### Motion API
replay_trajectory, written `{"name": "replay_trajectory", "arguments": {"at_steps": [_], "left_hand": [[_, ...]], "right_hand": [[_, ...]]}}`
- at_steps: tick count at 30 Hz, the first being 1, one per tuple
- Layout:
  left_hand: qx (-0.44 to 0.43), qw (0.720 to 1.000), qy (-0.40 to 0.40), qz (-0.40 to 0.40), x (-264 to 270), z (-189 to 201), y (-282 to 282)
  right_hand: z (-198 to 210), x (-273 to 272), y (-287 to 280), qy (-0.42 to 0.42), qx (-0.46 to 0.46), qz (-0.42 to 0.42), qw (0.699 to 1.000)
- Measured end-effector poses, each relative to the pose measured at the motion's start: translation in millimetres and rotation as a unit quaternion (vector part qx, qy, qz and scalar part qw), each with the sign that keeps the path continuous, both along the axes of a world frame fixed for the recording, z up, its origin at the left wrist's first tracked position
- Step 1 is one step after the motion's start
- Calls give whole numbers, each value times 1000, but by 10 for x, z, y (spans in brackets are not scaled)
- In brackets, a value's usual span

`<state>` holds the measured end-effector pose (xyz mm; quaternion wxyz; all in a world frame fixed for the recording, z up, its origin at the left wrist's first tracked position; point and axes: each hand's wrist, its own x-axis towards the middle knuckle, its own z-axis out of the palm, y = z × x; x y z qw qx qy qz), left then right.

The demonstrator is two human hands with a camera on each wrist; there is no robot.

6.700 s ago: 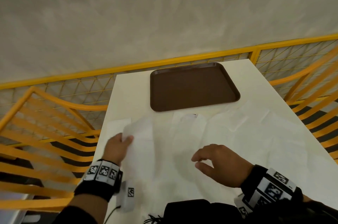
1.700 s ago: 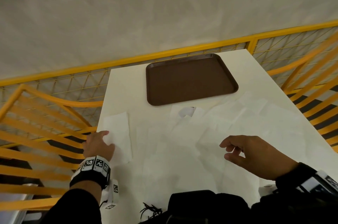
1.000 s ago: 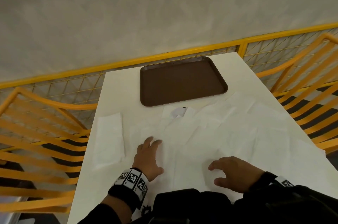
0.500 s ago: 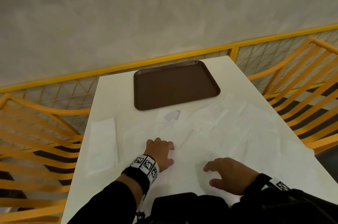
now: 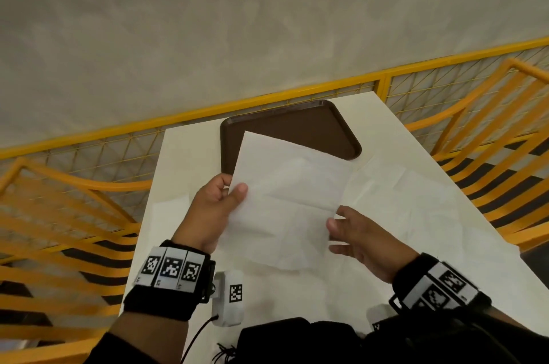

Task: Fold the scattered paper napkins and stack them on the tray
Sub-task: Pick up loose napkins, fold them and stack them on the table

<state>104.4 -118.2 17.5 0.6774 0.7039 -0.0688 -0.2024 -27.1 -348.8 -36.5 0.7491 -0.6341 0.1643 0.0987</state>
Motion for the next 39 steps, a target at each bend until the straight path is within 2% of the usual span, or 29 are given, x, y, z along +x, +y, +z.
{"name": "replay_trajectory", "arguments": {"at_steps": [2,5,6,9,13,18,22,23,25,26,28,30,32,33,35,37,39], "left_hand": [[-11,1000,17,9,-44,-49,9],[-2,1000,24,13,-100,-95,50],[-3,1000,24,14,-99,-110,78],[-5,1000,22,4,-70,-146,211],[-7,999,28,-23,-80,-171,331],[60,996,61,-29,-24,-273,444],[-1,991,126,-44,-36,-222,435],[0,990,129,-57,-53,-191,412],[70,987,101,-101,-76,-183,371],[133,979,69,-137,-81,-192,359],[252,941,-7,-226,-113,-229,325],[328,896,-71,-291,-168,-314,270],[363,871,-128,-306,-222,-417,212],[370,869,-139,-296,-230,-475,208],[376,887,-129,-235,-171,-589,267],[381,909,-114,-126,-32,-679,397],[407,908,-98,2,152,-765,594]], "right_hand": [[84,102,68,-32,-2,15,999],[122,202,95,-58,-100,-58,992],[114,215,85,-67,-103,-75,990],[147,201,63,-70,-43,-84,993],[141,131,-26,-81,-63,-93,990],[195,61,-62,-78,-53,-103,990],[228,32,-65,-89,-68,-93,989],[217,31,-61,-98,-89,-91,987],[194,28,-36,-119,-178,-73,974],[181,32,-16,-130,-231,-59,962],[168,44,52,-155,-308,-27,938],[142,52,116,-182,-345,5,921],[108,53,164,-200,-363,25,910],[96,51,184,-207,-367,26,907],[98,39,207,-211,-363,21,907],[98,11,180,-197,-362,20,911],[75,-26,118,-177,-380,27,907]]}}
